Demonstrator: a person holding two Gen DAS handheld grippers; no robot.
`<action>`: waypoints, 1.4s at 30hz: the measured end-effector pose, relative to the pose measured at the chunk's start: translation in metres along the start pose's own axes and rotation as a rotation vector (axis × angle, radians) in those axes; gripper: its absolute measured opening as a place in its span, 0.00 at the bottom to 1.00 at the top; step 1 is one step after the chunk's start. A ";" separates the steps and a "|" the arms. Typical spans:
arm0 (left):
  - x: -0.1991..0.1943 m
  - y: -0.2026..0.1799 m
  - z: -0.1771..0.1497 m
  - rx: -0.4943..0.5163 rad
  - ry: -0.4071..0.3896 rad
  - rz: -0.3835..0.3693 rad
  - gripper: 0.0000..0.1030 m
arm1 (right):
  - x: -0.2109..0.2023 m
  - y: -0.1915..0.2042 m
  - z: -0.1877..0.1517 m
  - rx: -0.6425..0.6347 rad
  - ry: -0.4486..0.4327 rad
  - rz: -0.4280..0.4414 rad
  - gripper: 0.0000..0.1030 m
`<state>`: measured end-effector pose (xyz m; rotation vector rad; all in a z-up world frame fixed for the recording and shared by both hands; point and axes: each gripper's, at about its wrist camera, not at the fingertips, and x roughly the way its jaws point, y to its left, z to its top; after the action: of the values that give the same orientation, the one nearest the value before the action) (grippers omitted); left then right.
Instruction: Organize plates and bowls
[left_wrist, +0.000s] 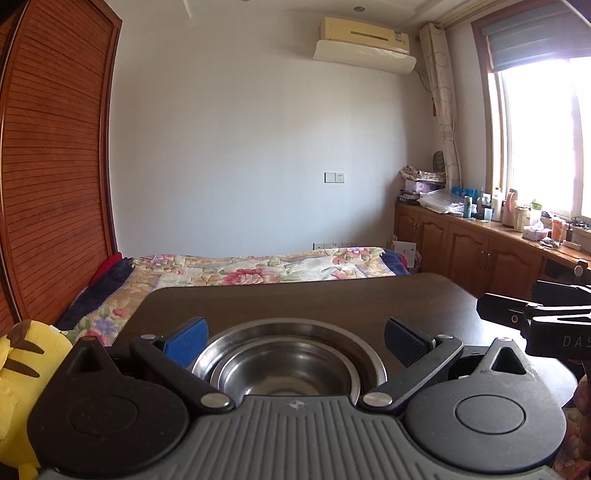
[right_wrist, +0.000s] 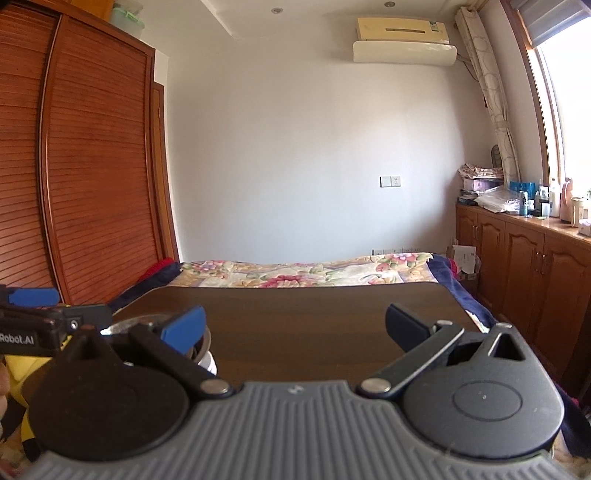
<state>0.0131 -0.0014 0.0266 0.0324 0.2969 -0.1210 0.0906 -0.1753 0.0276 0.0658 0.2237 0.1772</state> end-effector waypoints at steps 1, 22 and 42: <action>0.000 0.000 -0.002 0.004 0.001 0.005 1.00 | -0.001 0.000 -0.002 -0.002 0.001 -0.001 1.00; 0.005 0.005 -0.043 0.001 0.060 0.038 1.00 | 0.003 0.004 -0.037 -0.006 0.042 -0.064 1.00; 0.005 0.008 -0.054 -0.010 0.046 0.059 1.00 | 0.000 0.001 -0.040 -0.004 0.018 -0.071 1.00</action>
<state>0.0028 0.0088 -0.0263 0.0337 0.3418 -0.0599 0.0817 -0.1729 -0.0115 0.0518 0.2433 0.1072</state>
